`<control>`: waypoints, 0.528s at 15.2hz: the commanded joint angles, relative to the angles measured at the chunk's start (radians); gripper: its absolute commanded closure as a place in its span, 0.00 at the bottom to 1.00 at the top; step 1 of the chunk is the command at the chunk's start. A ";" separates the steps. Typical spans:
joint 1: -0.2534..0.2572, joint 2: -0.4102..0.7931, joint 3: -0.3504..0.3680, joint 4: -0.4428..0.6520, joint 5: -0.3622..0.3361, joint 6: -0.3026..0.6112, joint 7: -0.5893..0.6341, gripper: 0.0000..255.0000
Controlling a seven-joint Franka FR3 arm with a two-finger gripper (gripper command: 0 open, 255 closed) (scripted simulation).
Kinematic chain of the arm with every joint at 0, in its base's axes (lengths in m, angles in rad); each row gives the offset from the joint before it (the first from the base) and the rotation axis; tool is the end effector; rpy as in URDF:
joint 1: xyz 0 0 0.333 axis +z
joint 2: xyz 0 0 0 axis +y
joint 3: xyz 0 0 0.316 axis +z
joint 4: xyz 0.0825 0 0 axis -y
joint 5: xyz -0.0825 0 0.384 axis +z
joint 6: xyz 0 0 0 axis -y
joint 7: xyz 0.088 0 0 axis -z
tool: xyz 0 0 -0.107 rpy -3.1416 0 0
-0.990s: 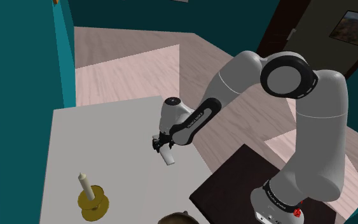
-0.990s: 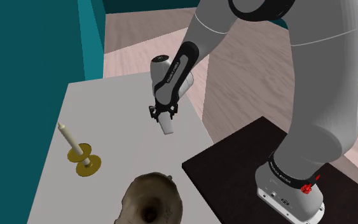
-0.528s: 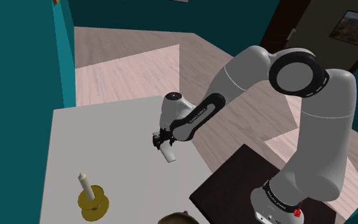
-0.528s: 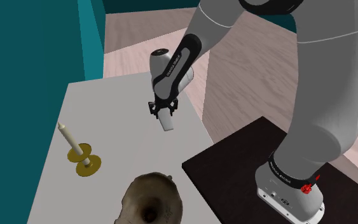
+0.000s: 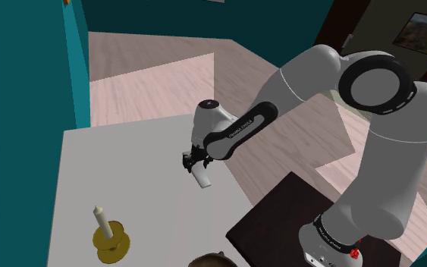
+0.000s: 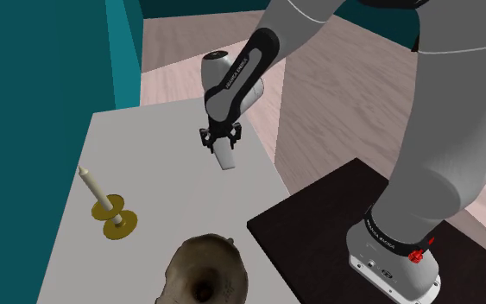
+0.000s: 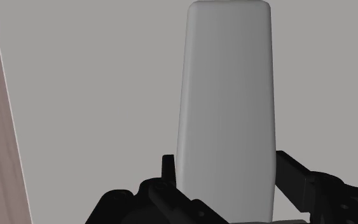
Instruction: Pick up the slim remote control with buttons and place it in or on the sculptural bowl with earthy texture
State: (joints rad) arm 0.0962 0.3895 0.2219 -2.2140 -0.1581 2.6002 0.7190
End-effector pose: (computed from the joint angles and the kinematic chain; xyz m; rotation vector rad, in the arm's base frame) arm 0.5234 0.1777 0.2046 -3.1036 0.4408 -0.0137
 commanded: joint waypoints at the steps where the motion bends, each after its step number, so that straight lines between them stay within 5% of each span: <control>1: -0.006 -0.023 0.006 -0.002 0.010 -0.021 -0.008 1.00; 8: -0.020 -0.102 0.026 -0.001 0.045 -0.099 -0.032 1.00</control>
State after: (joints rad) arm 0.0788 0.2974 0.2462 -2.2140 -0.1178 2.5106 0.6912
